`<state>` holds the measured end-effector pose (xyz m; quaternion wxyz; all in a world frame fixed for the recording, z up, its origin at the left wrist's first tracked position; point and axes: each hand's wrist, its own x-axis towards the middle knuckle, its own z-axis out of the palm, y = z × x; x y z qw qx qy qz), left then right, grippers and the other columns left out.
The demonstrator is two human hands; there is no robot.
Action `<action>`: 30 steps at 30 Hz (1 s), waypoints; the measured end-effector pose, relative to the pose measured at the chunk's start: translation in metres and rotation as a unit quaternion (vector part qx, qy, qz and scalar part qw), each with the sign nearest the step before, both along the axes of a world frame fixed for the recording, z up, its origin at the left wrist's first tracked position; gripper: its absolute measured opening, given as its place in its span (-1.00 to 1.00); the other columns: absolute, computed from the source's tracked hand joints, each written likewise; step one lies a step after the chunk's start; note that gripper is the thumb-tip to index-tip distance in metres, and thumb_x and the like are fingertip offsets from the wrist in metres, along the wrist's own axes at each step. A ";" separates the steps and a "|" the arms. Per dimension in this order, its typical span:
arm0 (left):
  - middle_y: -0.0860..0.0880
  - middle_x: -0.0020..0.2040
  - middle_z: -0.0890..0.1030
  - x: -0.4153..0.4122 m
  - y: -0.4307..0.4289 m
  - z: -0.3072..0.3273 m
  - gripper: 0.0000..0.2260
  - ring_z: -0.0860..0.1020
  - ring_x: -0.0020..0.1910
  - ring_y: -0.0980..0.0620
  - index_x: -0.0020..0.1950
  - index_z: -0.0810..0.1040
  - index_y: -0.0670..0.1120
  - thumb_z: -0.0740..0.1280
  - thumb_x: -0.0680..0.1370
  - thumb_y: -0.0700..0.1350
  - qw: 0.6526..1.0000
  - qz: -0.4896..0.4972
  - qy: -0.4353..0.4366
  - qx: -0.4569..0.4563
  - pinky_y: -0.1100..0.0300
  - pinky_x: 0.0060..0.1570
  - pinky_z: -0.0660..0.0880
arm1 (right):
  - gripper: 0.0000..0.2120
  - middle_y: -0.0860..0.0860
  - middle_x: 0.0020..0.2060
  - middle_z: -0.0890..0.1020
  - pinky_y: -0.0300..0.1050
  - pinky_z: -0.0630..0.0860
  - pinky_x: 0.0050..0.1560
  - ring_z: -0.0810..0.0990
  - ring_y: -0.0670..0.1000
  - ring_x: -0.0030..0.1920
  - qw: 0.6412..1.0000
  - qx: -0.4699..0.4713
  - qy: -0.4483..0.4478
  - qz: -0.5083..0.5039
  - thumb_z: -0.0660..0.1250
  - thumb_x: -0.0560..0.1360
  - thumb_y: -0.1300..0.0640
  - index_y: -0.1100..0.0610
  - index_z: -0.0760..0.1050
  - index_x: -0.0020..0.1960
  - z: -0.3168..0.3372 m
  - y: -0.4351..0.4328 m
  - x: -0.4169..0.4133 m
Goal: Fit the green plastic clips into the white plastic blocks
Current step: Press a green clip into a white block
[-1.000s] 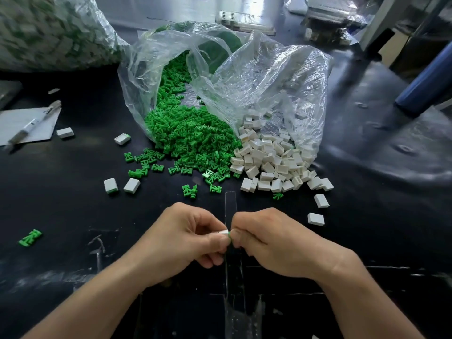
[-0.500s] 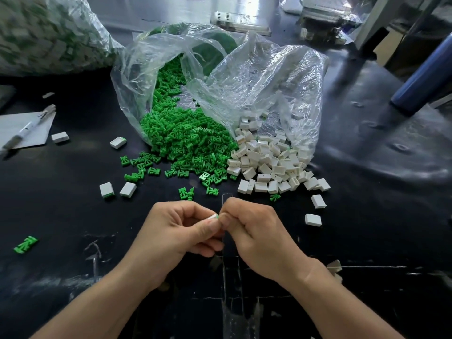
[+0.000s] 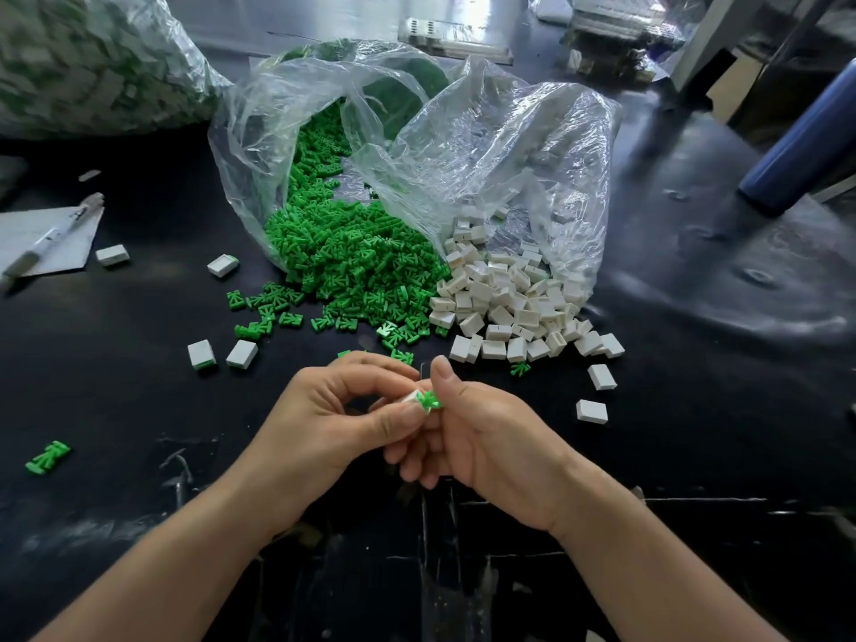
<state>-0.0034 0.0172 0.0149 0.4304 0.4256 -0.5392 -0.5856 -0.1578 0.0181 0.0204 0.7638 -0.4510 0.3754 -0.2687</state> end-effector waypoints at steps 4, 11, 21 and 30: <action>-0.29 -0.31 0.58 -0.001 0.003 0.002 -0.83 0.58 -0.42 -0.18 -0.15 0.65 -0.22 0.41 0.32 -0.17 0.997 -0.050 0.063 0.000 0.06 -0.36 0.56 | -0.56 -0.02 -0.44 0.45 -0.29 0.33 -0.39 0.38 -0.11 -0.44 0.998 0.039 -0.050 -0.002 0.01 0.44 -0.21 -0.02 0.58 -0.24 0.002 0.002 0.003; -0.10 -0.36 0.61 -0.005 0.004 -0.003 -0.87 0.57 -0.44 -0.04 -0.14 0.65 -0.21 0.45 0.33 -0.26 0.997 -0.039 0.066 -0.024 0.13 -0.35 0.56 | -0.56 -0.09 -0.49 0.36 -0.32 0.23 -0.44 0.28 -0.13 -0.47 0.998 0.045 -0.016 -0.031 0.12 0.37 -0.22 0.17 0.40 -0.07 0.000 0.005 0.006; -0.18 -0.22 0.66 -0.009 0.006 0.000 -0.83 0.63 -0.33 0.01 -0.19 0.69 -0.12 0.39 0.26 -0.23 0.997 -0.007 0.065 -0.030 0.27 -0.34 0.56 | -0.64 -0.14 -0.51 0.32 -0.31 0.19 -0.44 0.23 -0.15 -0.48 0.996 -0.020 0.026 -0.081 0.14 0.34 -0.24 -0.02 0.51 -0.41 -0.003 0.011 0.011; -0.16 -0.40 0.61 -0.007 0.004 -0.001 -0.83 0.59 -0.42 -0.05 -0.13 0.67 -0.19 0.49 0.30 -0.24 0.998 -0.003 0.063 0.029 0.17 -0.33 0.55 | -0.61 -0.06 -0.49 0.40 -0.30 0.24 -0.44 0.30 -0.12 -0.48 0.998 0.035 -0.025 -0.046 0.12 0.38 -0.19 0.13 0.47 -0.15 -0.002 0.001 0.003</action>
